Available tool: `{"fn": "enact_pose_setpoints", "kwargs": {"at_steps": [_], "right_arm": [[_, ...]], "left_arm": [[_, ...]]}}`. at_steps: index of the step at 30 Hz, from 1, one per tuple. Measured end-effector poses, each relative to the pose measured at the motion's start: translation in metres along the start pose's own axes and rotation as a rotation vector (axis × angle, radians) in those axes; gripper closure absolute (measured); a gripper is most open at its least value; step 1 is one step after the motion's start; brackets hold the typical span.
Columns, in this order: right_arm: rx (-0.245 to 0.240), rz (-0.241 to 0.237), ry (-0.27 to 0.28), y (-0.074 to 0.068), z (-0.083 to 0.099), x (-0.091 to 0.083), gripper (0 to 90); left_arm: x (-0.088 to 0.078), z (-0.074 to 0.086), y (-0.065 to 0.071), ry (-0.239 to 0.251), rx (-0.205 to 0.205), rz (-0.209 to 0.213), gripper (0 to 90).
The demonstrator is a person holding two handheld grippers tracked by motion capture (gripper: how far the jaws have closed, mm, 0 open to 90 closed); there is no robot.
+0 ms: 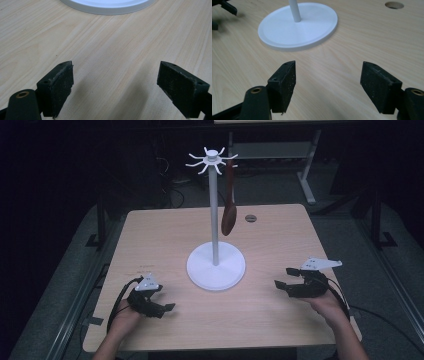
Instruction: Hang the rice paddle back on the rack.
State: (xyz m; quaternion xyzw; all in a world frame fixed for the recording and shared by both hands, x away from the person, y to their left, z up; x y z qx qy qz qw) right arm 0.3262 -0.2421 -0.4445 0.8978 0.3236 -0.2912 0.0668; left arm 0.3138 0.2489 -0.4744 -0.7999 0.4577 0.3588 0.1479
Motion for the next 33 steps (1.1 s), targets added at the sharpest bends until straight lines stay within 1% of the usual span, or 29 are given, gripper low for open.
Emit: {"fn": "enact_pose_setpoints", "kwargs": {"at_steps": [3,5,12,15,16,18,21,33], "right_arm": [[0.011,0.005,-0.005,0.001,0.009,0.000,27.1],[0.019,0.018,-0.008,0.002,0.015,0.000,26.6],[0.024,0.050,-0.020,0.006,0.026,0.002,25.3],[0.007,0.068,-0.030,0.006,0.029,0.006,24.7],[0.003,0.073,-0.039,0.006,0.030,0.006,24.7],[-0.012,0.079,-0.046,0.006,0.032,0.007,24.3],[-0.015,0.080,-0.049,0.006,0.033,0.008,24.0],[-0.019,0.080,-0.057,0.008,0.036,0.009,22.6]], "left_arm": [[0.000,0.000,0.000,0.001,0.001,0.000,13.3],[0.000,0.000,0.000,0.002,0.001,0.001,13.3],[-0.001,0.000,0.000,0.004,0.001,-0.001,13.3],[-0.001,0.000,0.000,0.002,0.000,-0.001,13.3],[-0.001,0.000,0.000,0.009,-0.005,-0.002,13.3],[-0.001,0.000,-0.001,0.004,0.002,-0.004,13.3],[-0.002,0.001,-0.001,0.005,-0.007,-0.007,13.3],[-0.001,0.001,-0.002,0.001,-0.009,-0.008,13.3]]}}
Point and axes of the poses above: each handheld gripper's, and its own axes: x roughly forward along the jaws, z roughly out of its underside, y roughly to its right, the point moved 2 cm from there along x, roughly forward along the jaws, and after that the axes turned 6 degrees about z, right-handed, at the moved point
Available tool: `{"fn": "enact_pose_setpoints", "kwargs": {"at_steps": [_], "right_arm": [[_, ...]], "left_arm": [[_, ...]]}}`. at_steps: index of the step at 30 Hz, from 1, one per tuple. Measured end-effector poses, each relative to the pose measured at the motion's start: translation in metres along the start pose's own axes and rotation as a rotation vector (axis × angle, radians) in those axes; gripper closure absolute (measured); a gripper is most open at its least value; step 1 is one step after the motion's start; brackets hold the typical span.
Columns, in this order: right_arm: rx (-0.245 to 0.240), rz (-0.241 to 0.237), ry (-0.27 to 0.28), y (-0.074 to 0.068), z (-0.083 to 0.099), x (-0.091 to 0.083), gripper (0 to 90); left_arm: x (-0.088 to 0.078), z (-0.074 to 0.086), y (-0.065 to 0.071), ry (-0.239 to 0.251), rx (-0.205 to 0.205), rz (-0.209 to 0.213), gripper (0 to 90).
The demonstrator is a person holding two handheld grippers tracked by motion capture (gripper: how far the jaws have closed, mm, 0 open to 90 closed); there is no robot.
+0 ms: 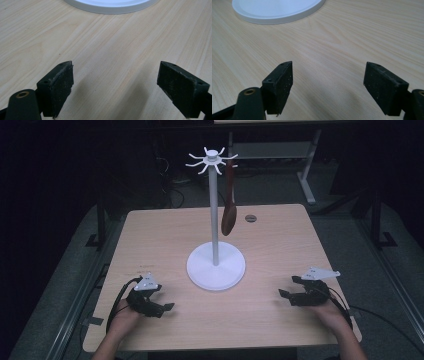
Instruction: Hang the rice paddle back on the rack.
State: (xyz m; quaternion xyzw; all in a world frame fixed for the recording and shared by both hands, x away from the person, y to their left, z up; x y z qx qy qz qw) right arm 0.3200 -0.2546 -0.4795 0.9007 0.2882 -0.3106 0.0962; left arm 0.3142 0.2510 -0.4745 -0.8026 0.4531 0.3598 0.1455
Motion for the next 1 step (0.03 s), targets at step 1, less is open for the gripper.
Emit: {"fn": "enact_pose_setpoints", "kwargs": {"at_steps": [1], "right_arm": [[-0.001,0.002,0.000,-0.0001,0.0002,0.0001,22.5]], "left_arm": [[0.0000,-0.0001,0.0000,0.000,0.000,0.000,13.3]]}}
Point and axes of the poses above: each handheld gripper's, and its own axes: x roughly forward along the jaws, z roughly out of its underside, y roughly to its right, the point moved 2 cm from there along x, roughly forward along the jaws, and after that the axes turned 6 degrees about z, right-handed, at the moved point
